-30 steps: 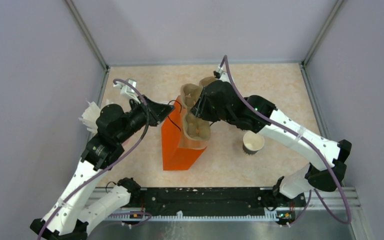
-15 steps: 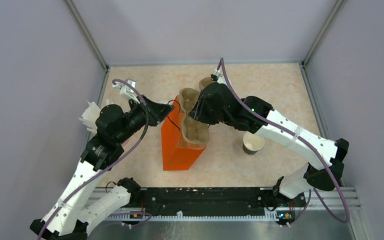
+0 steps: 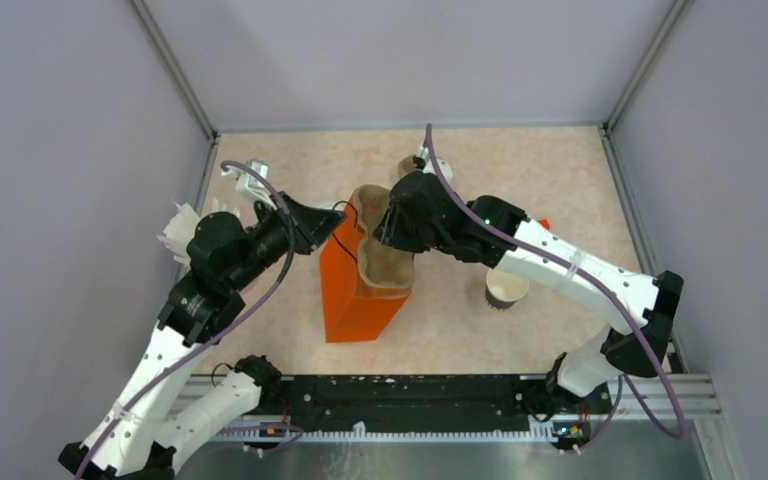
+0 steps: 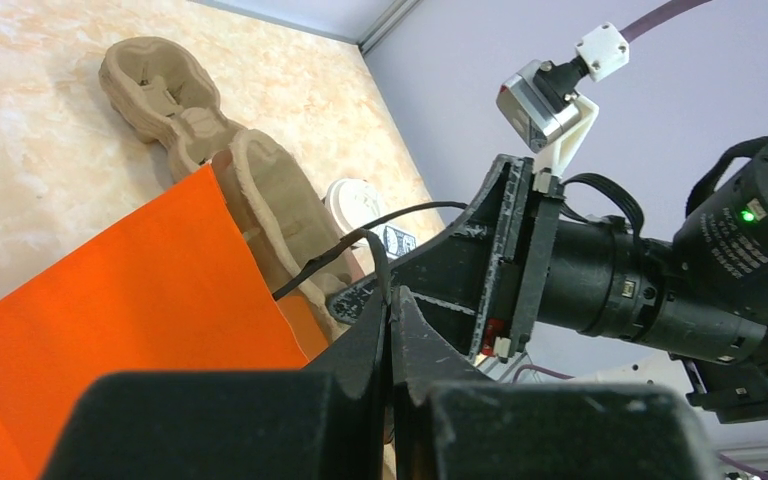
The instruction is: Pack the takeout coffee
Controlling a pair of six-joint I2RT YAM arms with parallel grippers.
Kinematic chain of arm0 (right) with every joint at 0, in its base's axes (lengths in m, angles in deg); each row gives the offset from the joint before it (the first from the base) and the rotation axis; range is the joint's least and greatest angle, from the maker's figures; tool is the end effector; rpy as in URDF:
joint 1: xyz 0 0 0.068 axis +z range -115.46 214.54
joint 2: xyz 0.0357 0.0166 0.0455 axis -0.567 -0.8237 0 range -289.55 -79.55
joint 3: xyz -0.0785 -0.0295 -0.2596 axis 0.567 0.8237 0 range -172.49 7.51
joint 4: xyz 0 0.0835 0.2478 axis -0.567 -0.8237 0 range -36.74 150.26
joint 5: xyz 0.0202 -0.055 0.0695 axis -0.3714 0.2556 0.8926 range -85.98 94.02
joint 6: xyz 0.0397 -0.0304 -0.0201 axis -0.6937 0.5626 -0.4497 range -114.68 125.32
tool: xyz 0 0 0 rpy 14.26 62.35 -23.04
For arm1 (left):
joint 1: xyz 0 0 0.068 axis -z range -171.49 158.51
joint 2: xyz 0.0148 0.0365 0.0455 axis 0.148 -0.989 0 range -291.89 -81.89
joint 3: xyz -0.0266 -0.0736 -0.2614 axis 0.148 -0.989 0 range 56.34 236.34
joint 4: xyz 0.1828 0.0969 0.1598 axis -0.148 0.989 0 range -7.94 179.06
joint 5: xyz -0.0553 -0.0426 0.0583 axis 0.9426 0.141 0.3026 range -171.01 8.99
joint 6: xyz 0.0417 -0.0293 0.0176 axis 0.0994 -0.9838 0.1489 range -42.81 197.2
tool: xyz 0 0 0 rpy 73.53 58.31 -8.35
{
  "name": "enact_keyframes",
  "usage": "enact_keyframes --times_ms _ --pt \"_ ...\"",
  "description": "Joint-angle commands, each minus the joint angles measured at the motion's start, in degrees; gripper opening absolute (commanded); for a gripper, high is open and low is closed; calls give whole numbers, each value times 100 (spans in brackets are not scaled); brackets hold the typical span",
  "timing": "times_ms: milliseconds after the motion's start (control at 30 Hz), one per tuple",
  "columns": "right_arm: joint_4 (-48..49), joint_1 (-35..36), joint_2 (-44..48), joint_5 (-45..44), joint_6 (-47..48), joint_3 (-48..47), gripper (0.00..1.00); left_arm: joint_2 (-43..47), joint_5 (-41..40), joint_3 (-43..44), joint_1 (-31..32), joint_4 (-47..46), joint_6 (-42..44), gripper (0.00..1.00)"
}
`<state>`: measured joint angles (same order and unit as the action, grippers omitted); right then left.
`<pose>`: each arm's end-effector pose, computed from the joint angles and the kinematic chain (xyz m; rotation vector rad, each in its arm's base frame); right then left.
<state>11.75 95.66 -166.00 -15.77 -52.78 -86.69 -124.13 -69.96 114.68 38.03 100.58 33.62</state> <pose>0.1650 0.2743 0.3993 0.1249 2.3325 0.7147 0.1290 -0.0809 0.4120 -0.0524 1.7353 -1.1211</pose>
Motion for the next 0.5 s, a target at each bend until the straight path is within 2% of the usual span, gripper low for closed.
enact_keyframes --times_ms 0,467 --pt "282 83 -138 -186 -25 -265 30 134 33 68 -10 -25 76 0" --pt "740 80 -104 -117 134 56 30 147 5 19 -9 -20 118 0"
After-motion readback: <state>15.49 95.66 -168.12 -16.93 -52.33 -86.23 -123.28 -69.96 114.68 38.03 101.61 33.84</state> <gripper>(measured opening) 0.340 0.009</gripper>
